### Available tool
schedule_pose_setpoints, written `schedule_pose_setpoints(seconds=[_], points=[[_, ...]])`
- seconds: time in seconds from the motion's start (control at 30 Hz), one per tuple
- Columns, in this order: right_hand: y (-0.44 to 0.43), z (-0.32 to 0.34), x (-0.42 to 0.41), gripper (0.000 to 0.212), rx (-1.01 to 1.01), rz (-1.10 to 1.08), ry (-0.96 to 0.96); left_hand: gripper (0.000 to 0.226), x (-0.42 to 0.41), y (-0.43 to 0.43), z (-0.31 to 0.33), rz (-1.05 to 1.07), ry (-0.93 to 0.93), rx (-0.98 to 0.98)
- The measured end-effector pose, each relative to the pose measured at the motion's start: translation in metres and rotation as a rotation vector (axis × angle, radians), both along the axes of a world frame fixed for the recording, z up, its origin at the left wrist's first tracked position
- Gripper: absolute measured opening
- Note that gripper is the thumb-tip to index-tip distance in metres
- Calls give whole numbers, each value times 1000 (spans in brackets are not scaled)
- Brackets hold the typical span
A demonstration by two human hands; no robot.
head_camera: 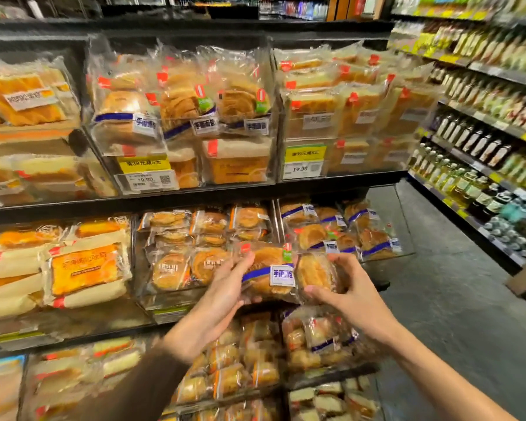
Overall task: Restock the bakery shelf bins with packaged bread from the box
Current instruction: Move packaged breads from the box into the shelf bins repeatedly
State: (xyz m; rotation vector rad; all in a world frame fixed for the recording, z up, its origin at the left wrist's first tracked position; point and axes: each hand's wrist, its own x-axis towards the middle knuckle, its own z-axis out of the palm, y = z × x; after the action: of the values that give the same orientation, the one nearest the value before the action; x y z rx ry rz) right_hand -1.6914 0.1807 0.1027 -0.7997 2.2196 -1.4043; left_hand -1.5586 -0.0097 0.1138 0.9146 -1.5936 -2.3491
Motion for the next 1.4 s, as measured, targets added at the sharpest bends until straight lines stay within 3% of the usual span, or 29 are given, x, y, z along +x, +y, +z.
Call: schedule_pose_setpoints(seconds=[0.17,0.27,0.37,0.5,0.57,0.63,0.8,0.93,1.03,1.13,1.27,1.4], points=[[50,3,-66,64,-35,39,-26,25,-51,63,10,59,35,-101],[79,5,-98,73,-42,22,-85,83,-77,89,9,19,-40,-296],[96,14,-126,74,-72,17,-117,119,-101,106,10,-9,-14,-474],[106,17,-147,78,-128,-32,-154,85,-139,112,10,-73,-18,-902],[106,18,-158,70,-142,-69,-161,71,-159,108,11,-122,-37,-1014],[107,17,-171,63,-155,-109,-136,71,-180,102,9,-135,-106,-1164],[113,9,-193,68,-89,-113,-60,81,-223,86,-9,-130,-407,-1645],[115,10,-197,66,-17,-73,130,79,-244,80,-23,-131,-644,-1909],[114,11,-200,66,29,-20,309,71,-251,83,-24,-83,-685,-2022],[111,9,-202,68,55,16,391,51,-255,82,-29,-176,-485,-2114],[103,4,-206,74,35,21,354,48,-263,74,-41,-217,-436,-2124],[99,3,-208,60,7,2,214,35,-270,73,-36,-208,-526,-2074]])
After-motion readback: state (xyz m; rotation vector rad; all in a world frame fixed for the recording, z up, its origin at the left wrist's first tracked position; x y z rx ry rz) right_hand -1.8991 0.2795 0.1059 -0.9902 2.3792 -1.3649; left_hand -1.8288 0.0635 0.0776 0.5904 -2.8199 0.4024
